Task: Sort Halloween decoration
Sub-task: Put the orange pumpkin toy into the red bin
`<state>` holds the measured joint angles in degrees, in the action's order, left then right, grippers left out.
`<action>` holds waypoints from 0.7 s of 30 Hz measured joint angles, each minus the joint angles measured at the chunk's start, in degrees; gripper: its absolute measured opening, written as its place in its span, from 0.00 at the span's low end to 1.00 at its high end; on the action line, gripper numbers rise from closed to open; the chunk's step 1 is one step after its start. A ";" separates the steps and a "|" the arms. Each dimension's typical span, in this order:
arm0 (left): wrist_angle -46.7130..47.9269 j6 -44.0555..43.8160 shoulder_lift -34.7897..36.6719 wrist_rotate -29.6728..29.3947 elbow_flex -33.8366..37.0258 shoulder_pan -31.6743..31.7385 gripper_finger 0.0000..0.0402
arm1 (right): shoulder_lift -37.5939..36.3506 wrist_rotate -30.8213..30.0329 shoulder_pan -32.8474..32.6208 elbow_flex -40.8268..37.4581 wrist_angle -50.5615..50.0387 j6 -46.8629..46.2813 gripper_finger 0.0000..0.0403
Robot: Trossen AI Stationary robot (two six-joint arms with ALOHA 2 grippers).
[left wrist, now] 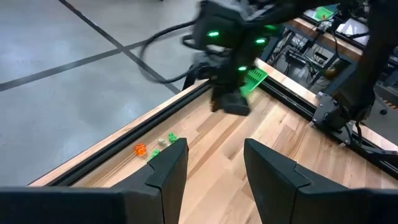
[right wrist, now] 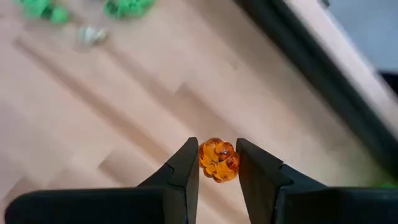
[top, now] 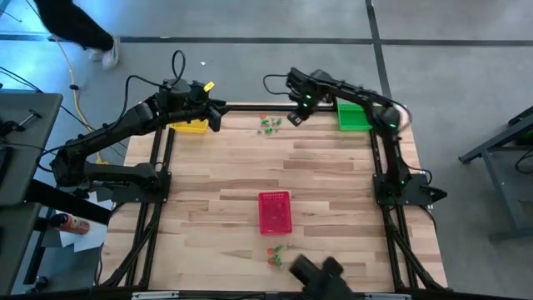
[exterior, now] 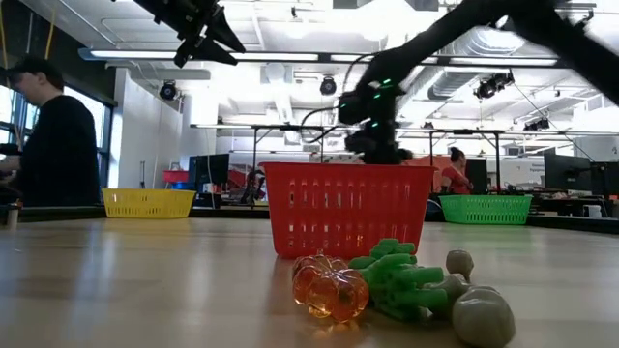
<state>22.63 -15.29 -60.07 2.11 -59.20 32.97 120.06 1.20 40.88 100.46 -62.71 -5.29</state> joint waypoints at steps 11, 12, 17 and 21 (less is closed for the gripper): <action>-6.84 -0.78 -0.02 0.00 0.00 -0.02 0.37 | -32.50 6.33 -4.02 -37.64 24.45 -9.09 0.21; -7.66 -1.69 -0.02 0.01 0.00 -0.02 0.37 | -34.32 7.57 -4.27 -39.34 26.48 -9.51 0.21; -10.74 -8.58 -0.02 0.48 0.00 -0.04 0.37 | -40.83 15.69 -6.05 -43.31 39.76 -8.41 0.21; -12.88 -16.81 -0.02 3.33 0.00 -0.06 0.37 | -43.56 24.30 -8.50 -43.05 51.53 -10.02 0.21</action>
<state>9.75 -32.09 -60.10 5.44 -59.20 32.91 76.50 25.49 32.39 57.41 -11.18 -15.30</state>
